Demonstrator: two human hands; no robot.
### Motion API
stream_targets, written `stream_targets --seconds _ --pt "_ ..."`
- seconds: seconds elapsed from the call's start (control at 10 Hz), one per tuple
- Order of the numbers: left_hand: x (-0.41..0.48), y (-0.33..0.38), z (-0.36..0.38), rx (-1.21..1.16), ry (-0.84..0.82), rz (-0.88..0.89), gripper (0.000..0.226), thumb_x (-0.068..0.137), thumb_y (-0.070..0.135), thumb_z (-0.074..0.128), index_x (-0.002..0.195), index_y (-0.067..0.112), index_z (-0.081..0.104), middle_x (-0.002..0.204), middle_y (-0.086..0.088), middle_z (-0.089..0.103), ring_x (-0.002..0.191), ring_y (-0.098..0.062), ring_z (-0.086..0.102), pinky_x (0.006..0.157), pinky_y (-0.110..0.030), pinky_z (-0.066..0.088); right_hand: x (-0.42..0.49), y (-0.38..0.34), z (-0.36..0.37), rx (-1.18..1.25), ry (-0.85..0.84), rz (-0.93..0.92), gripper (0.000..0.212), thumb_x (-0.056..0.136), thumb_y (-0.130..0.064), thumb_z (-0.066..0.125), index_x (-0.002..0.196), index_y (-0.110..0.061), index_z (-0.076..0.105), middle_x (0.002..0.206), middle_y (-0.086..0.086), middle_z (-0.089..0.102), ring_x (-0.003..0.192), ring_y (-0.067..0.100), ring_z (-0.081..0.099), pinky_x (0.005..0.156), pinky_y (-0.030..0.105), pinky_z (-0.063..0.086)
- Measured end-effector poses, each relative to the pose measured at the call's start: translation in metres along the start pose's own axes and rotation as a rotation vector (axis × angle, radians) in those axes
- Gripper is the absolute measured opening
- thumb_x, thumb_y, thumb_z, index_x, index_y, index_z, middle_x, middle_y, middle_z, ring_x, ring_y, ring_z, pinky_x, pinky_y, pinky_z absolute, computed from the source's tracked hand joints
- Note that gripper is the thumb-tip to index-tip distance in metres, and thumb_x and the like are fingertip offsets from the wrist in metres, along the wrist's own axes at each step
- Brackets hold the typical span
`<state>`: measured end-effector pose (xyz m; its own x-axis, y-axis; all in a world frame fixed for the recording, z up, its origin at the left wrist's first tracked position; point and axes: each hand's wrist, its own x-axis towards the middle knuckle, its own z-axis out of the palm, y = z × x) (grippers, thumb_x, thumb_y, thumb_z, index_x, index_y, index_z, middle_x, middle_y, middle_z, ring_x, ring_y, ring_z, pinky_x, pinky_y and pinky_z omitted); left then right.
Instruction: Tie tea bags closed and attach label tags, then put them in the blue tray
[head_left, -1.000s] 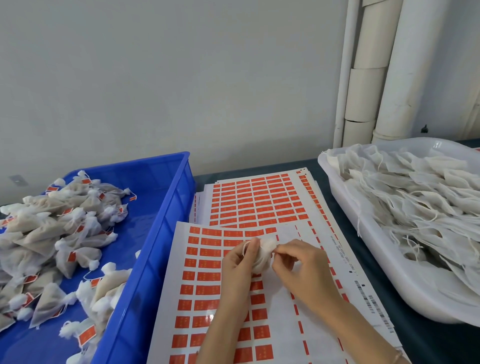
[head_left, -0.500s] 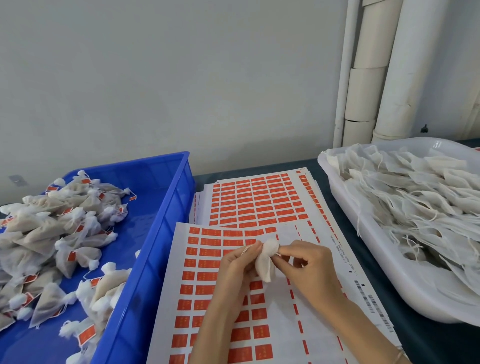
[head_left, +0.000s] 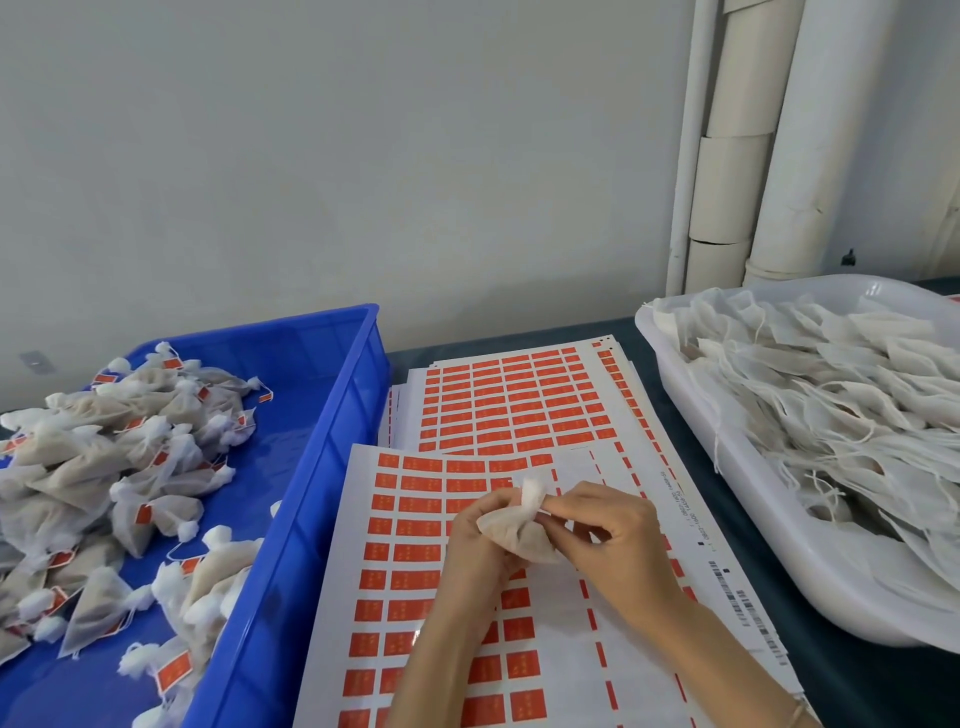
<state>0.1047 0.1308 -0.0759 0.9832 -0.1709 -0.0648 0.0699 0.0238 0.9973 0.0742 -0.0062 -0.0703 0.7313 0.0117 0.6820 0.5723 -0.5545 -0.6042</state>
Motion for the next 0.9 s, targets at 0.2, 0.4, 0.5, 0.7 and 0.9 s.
stream_targets --seconds 0.2,0.4,0.5,0.7,0.9 --pt "-0.0032 -0.0044 -0.0028 -0.016 0.023 -0.145 0.039 0.088 0.005 0.051 0.077 0.035 0.072 0.069 0.010 0.073 0.061 -0.008 0.070 0.050 -0.023 0.054 -0.0005 0.0004 0.0004 0.022 0.003 0.033 0.027 0.071 -0.029 0.073 0.092 -0.013 0.078 0.079 -0.003 0.073 0.065 0.004 0.065 0.060 0.012 0.054" --pt "-0.0055 -0.0002 0.0010 0.002 0.064 -0.160 0.028 0.094 -0.001 0.046 0.085 0.022 0.061 0.058 0.010 0.069 0.052 -0.008 0.067 0.046 -0.023 0.053 -0.0011 -0.0003 0.0013 0.064 -0.048 0.099 0.029 0.074 -0.030 0.070 0.099 -0.017 0.076 0.082 -0.005 0.073 0.066 0.007 0.065 0.063 0.014 0.055" --pt "-0.0041 -0.0009 0.0011 -0.048 0.061 -0.182 0.027 0.094 -0.002 0.045 0.083 0.018 0.059 0.055 0.009 0.068 0.049 -0.008 0.066 0.043 -0.021 0.051 -0.0016 -0.0017 -0.0001 0.050 -0.032 0.094 0.028 0.074 -0.029 0.069 0.097 -0.016 0.077 0.081 -0.004 0.073 0.067 0.005 0.064 0.063 0.013 0.055" --pt "-0.0058 -0.0027 0.0019 -0.165 0.056 -0.213 0.023 0.097 0.003 0.046 0.083 0.014 0.061 0.056 0.006 0.069 0.050 -0.011 0.068 0.041 -0.022 0.051 -0.0030 -0.0035 -0.0012 -0.030 0.007 0.052 0.022 0.071 -0.025 0.072 0.085 -0.008 0.076 0.078 -0.001 0.072 0.069 0.002 0.063 0.067 0.002 0.048" --pt "-0.0033 -0.0065 0.0027 0.017 0.032 -0.179 0.017 0.091 -0.005 0.056 0.105 0.000 0.064 0.075 0.004 0.062 0.061 -0.001 0.063 0.055 -0.013 0.048 -0.0040 -0.0018 -0.0001 -0.065 0.005 0.054 0.023 0.072 -0.030 0.071 0.086 -0.011 0.074 0.080 -0.003 0.073 0.068 0.000 0.062 0.063 0.003 0.048"
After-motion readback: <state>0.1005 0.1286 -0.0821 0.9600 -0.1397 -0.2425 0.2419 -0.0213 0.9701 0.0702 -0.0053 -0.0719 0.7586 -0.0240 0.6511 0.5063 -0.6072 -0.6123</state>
